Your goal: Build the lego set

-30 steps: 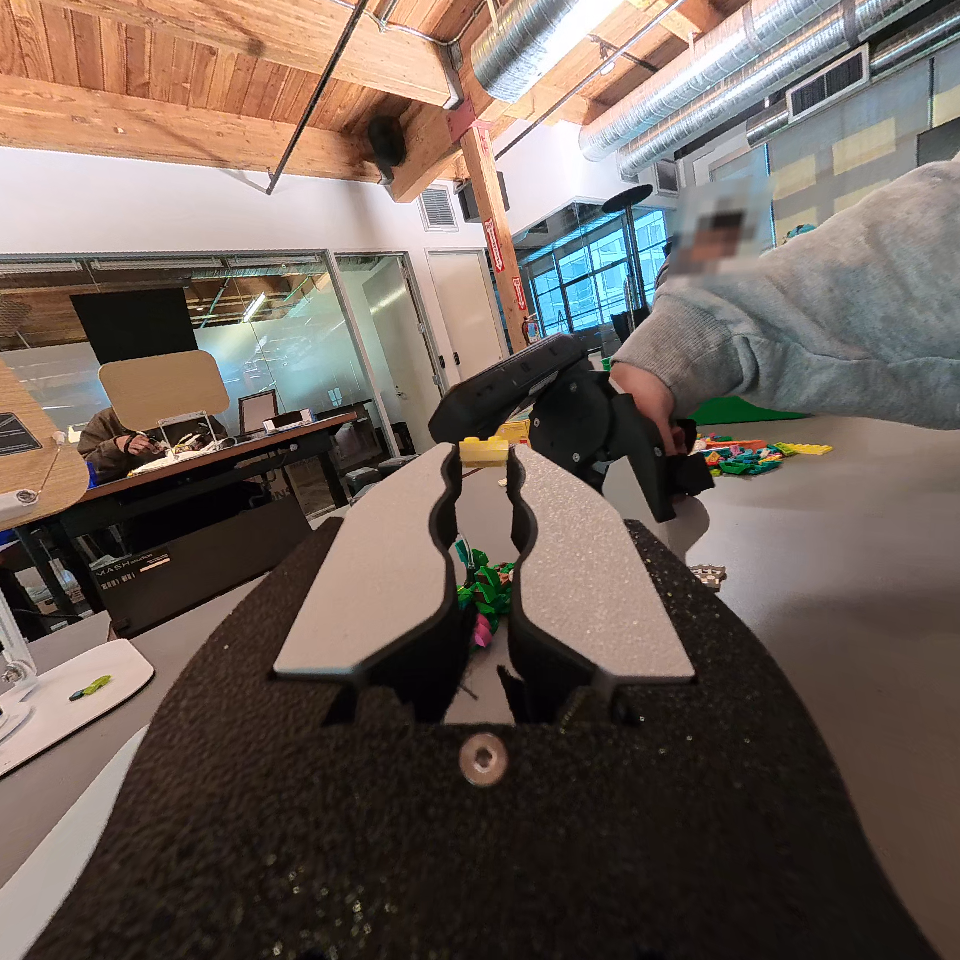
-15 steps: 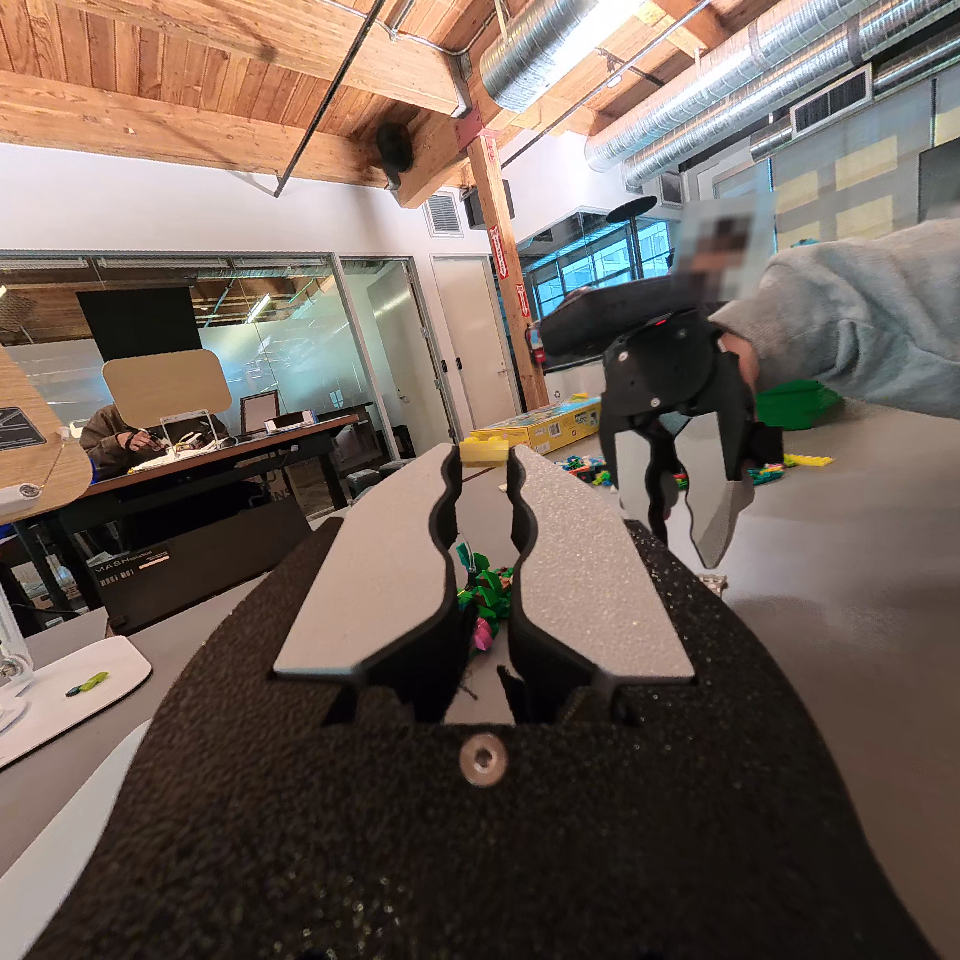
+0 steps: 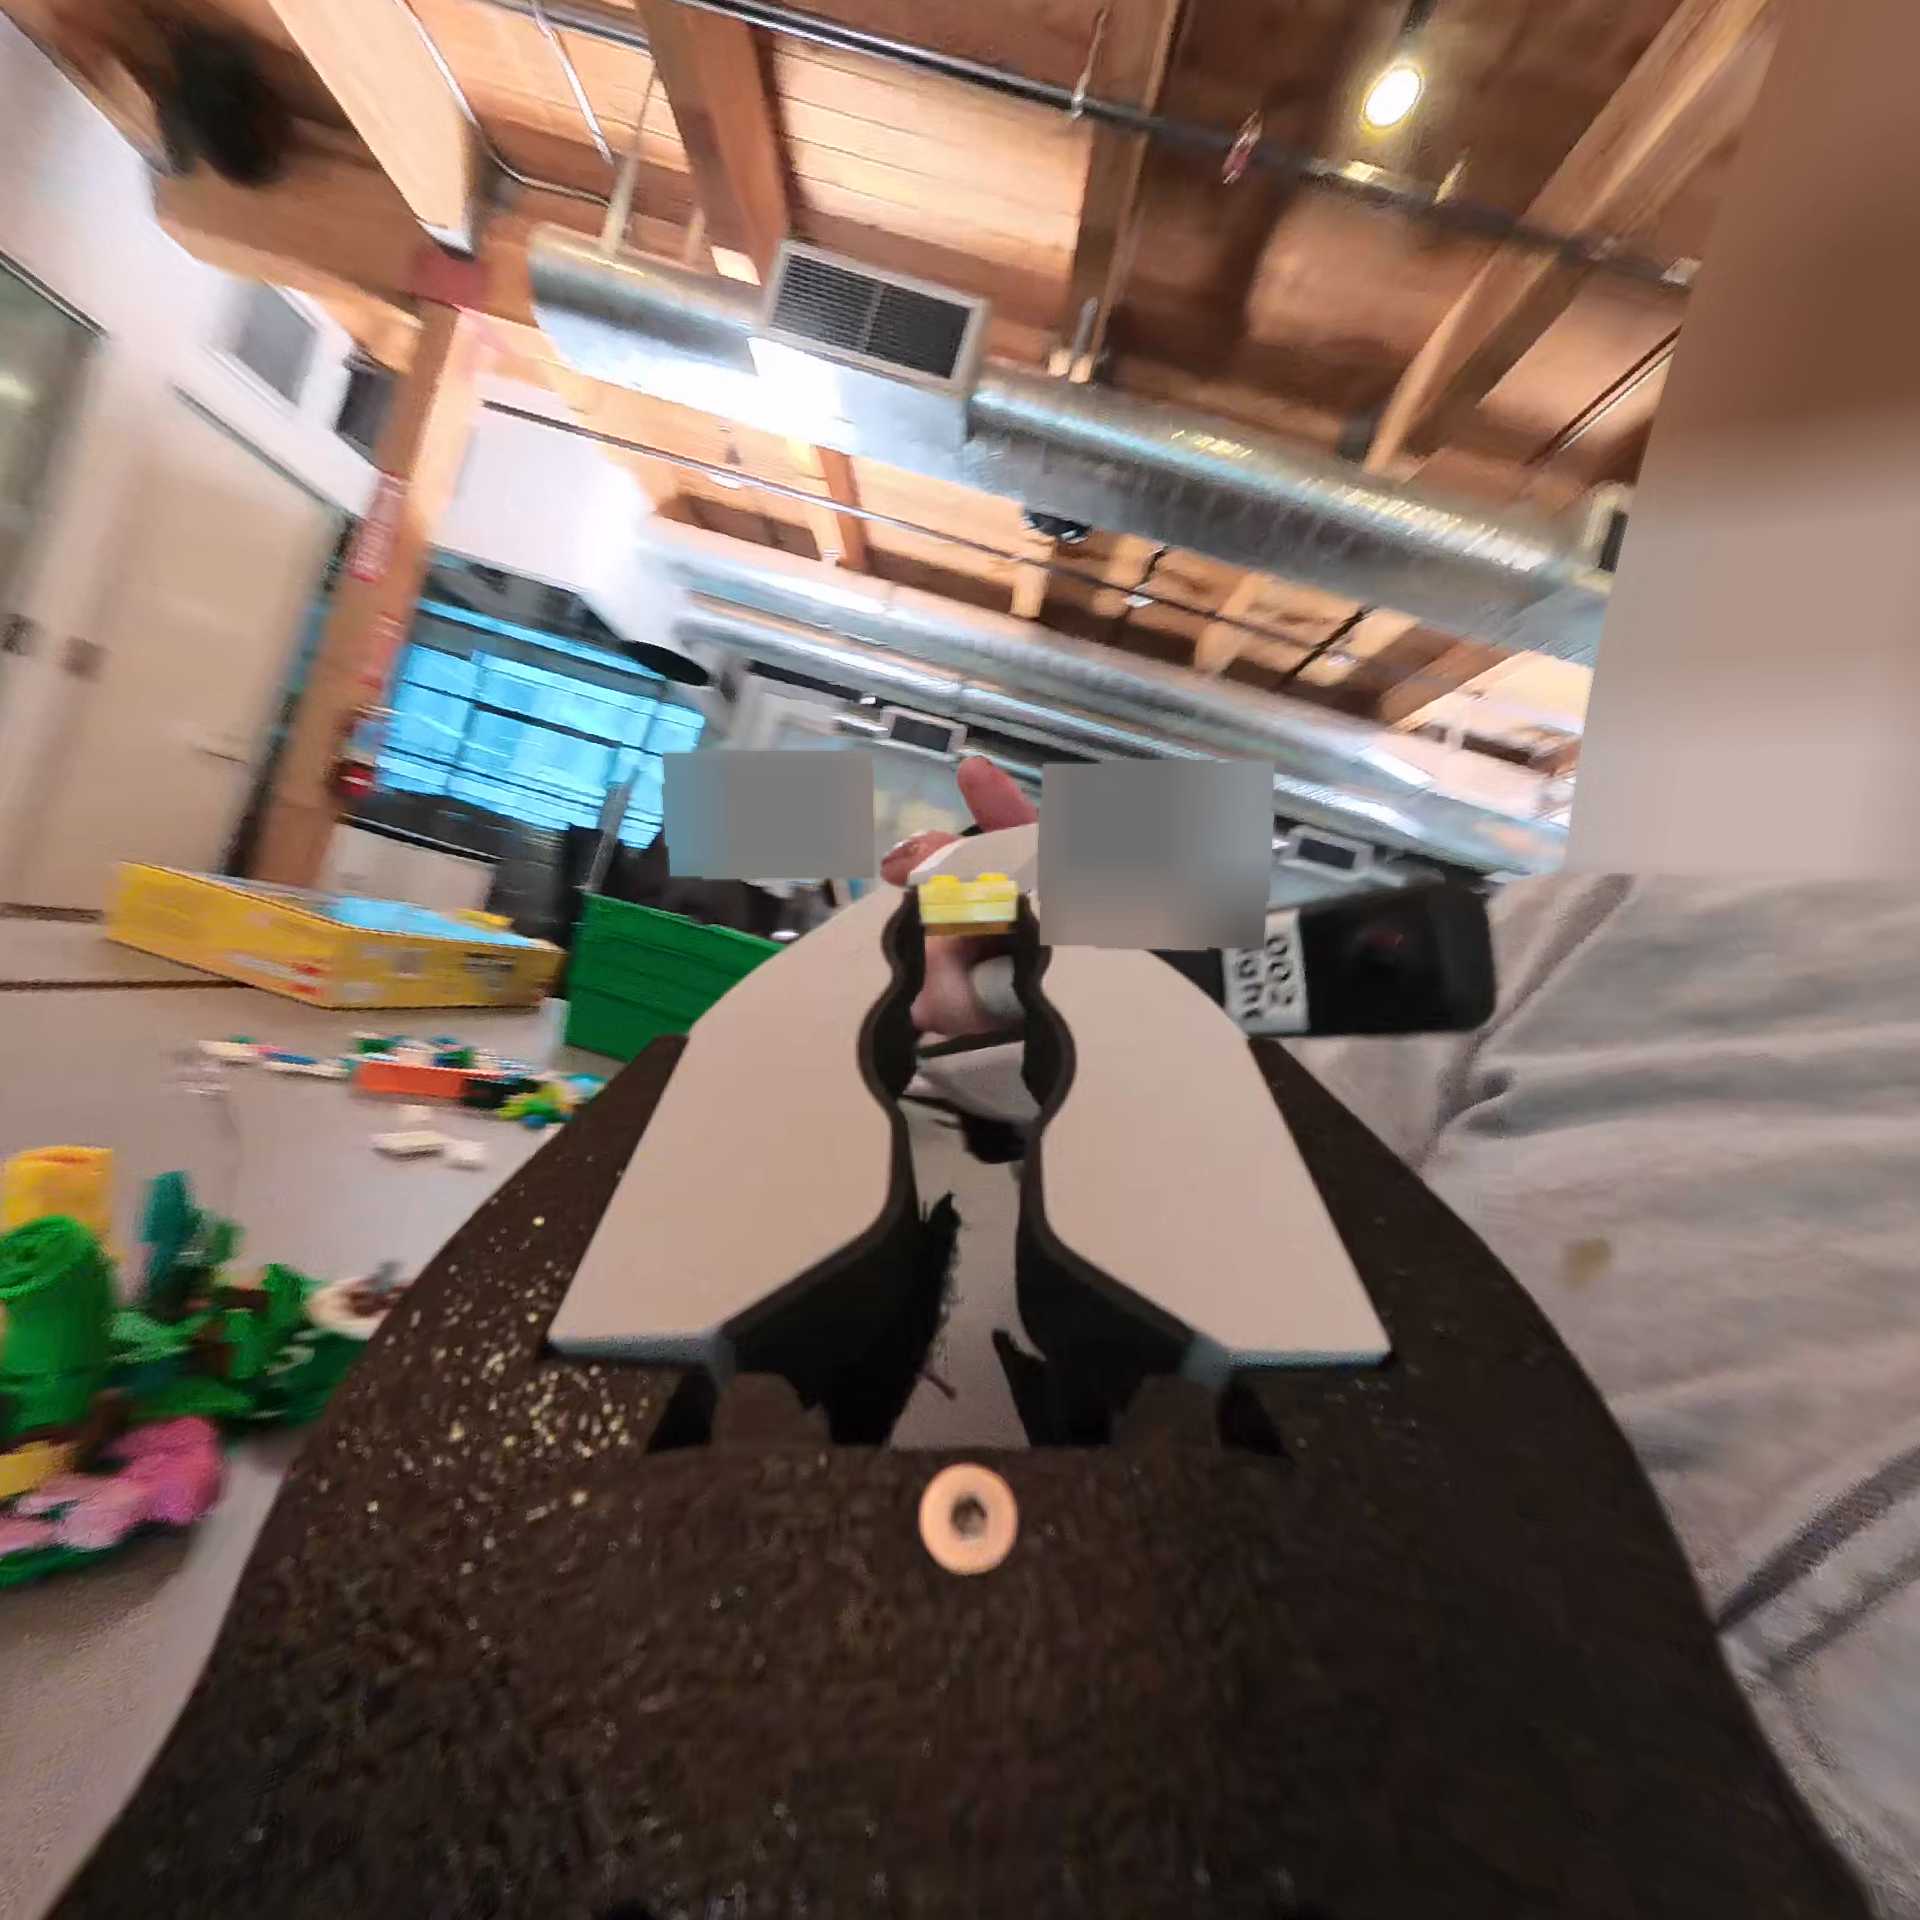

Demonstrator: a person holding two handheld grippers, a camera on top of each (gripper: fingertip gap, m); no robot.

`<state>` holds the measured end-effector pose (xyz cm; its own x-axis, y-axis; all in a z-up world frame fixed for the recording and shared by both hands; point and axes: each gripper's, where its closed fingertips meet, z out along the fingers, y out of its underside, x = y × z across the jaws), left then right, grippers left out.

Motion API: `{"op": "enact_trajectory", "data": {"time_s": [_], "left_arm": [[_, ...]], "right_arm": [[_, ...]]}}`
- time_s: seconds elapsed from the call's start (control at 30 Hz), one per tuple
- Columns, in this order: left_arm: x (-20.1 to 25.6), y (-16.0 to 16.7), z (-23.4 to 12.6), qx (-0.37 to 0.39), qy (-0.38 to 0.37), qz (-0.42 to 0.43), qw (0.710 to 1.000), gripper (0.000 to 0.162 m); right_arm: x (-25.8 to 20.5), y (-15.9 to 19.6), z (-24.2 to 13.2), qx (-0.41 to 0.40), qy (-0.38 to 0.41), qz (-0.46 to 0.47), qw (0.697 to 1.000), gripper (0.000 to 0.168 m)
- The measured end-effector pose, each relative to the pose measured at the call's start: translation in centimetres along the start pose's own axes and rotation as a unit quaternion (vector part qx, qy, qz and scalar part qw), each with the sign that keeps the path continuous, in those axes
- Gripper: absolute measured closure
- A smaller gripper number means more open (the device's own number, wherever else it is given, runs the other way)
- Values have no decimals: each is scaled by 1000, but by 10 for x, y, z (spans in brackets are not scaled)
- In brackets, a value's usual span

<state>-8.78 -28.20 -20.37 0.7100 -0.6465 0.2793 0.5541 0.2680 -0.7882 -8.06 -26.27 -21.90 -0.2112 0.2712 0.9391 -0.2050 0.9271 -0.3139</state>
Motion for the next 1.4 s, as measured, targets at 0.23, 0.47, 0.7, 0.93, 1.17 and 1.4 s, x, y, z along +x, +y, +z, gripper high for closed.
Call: {"op": "enact_trajectory", "data": {"time_s": [0.23, 0.47, 0.7, 0.93, 1.17, 1.4], "left_arm": [[13, 12, 5, -25, 46, -27, 998, 146], [16, 18, 6, -38, 57, -37, 997, 146], [18, 26, 6, -75, 63, -42, 994, 138], [16, 22, 5, -58, 66, -73, 993, 129], [15, 22, 4, -57, 60, -58, 995, 146], [13, 24, 2, -70, 61, -63, 994, 147]], "right_arm": [[0, -26, 7, 39, 48, -60, 996, 144], [-1, -27, 8, 42, 59, -82, 994, 158], [1, -24, 4, 43, 60, -84, 994, 161], [0, -23, 2, 40, 56, -97, 993, 160], [-2, -21, 3, 36, 48, -111, 992, 161], [-4, -21, 4, 35, 46, -111, 992, 161]]}}
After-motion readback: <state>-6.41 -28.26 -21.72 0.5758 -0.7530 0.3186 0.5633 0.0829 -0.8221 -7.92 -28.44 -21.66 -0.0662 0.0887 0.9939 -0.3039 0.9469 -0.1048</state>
